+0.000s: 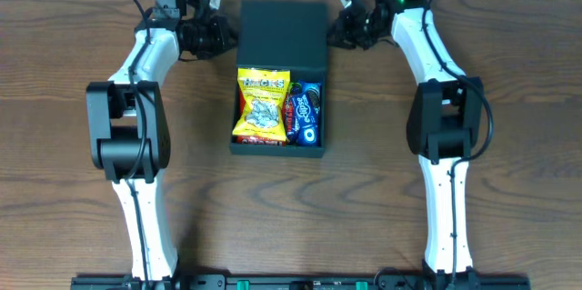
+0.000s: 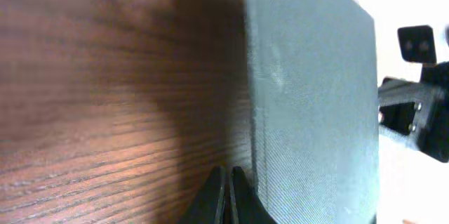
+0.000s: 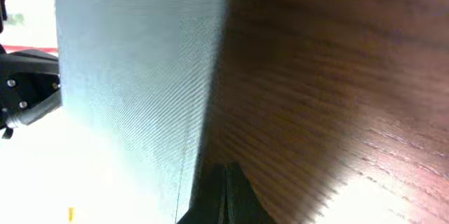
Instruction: Pack container
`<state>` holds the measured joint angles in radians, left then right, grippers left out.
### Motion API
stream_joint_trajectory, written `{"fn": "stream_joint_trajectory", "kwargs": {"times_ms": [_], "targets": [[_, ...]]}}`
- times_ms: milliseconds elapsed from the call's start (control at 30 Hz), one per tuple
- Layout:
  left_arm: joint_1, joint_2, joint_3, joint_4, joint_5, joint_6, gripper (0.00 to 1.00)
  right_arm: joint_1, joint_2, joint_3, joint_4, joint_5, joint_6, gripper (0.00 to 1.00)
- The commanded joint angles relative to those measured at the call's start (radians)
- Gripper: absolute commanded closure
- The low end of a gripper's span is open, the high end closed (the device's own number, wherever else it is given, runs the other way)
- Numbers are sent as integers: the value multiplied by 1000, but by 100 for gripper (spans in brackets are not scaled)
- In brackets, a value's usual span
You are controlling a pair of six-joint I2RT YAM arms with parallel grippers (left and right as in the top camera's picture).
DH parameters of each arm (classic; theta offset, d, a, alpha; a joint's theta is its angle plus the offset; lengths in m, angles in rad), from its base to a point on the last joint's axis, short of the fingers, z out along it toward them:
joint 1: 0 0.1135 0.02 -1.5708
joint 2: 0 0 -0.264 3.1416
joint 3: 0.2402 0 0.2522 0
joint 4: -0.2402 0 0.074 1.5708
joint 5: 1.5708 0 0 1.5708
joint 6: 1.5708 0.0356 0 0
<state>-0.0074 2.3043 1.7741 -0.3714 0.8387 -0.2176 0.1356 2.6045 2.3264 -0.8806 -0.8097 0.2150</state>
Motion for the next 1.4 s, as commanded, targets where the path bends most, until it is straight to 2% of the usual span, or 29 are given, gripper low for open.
{"fn": "stream_joint_trajectory", "kwargs": {"times_ms": [0,133,333,433,500,667,900,1133,1233,1367], "targets": [[-2,-134,34,0,45,114,94,-3,-124,42,1,-25,-74,98],[-2,-230,34,-38,72,207,94,-3,-201,42,-32,-25,-142,98],[5,-367,34,-247,71,422,94,-3,-349,42,-223,-14,-385,98],[12,-443,34,-388,50,570,94,-1,-433,42,-359,80,-505,99],[14,-498,34,-486,-38,664,94,4,-486,42,-429,191,-545,98],[14,-563,34,-550,-220,678,94,2,-552,42,-442,354,-504,98],[14,-565,33,-631,-222,679,94,0,-558,42,-465,482,-352,98],[13,-565,-26,-736,-279,697,94,-5,-558,42,-542,553,-285,98],[17,-565,-105,-749,-264,672,94,-8,-558,42,-556,554,-264,99],[20,-577,-270,-736,-144,619,94,-10,-570,42,-562,556,-230,98]]}}
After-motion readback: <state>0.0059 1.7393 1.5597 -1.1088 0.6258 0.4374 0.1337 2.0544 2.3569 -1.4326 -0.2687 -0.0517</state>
